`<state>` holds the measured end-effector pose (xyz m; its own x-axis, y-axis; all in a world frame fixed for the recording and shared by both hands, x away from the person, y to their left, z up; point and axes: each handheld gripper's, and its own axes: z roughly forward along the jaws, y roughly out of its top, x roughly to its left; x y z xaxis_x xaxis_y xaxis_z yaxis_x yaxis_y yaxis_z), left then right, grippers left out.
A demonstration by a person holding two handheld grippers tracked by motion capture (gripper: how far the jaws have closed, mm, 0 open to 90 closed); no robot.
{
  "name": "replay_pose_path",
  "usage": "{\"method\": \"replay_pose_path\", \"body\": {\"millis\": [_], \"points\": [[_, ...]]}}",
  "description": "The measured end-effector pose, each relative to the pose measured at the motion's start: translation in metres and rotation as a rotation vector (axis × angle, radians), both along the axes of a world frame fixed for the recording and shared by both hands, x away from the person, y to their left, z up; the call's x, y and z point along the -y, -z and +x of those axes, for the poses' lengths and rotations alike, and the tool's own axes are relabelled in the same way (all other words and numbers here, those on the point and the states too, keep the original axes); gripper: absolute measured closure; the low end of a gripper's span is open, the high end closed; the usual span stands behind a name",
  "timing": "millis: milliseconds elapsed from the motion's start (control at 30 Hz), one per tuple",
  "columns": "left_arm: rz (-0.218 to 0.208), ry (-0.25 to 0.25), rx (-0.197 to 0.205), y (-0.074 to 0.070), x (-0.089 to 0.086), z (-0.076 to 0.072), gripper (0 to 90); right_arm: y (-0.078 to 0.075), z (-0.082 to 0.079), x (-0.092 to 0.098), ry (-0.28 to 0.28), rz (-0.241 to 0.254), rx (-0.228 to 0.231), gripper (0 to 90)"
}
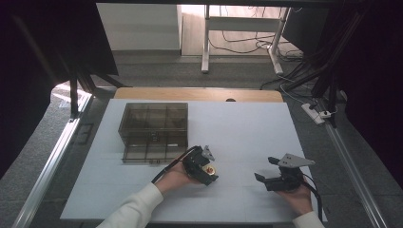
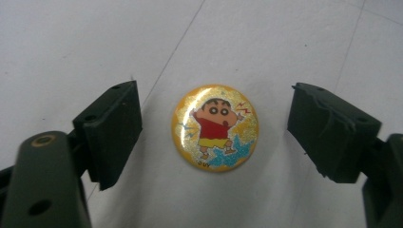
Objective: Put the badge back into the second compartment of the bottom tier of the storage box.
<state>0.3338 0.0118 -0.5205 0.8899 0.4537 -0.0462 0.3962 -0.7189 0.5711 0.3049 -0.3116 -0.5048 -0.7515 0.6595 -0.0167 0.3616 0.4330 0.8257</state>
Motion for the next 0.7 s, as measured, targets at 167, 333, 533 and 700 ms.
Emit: {"method": "replay_pose_path", "body": {"millis": [167, 333, 533, 700], "points": [[0.007, 0.01, -0.006, 0.0012, 0.0007, -0.0001, 24.0, -0.0001, -0.0001, 0.0001, 0.0, -0.003, 0.0, 13.4], [0.009, 0.003, -0.006, 0.0017, 0.0004, 0.0005, 24.2, 0.0002, 0.0002, -0.0001, -0.002, -0.004, -0.003, 13.4], [0.015, 0.005, -0.006, 0.0024, -0.0002, 0.0013, 26.5, 0.0002, 0.0001, 0.0, -0.002, -0.003, -0.003, 13.4], [0.023, 0.006, 0.006, 0.0025, -0.0003, 0.0009, 29.3, 0.0004, 0.0002, -0.0002, -0.002, -0.003, -0.004, 13.4]]}}
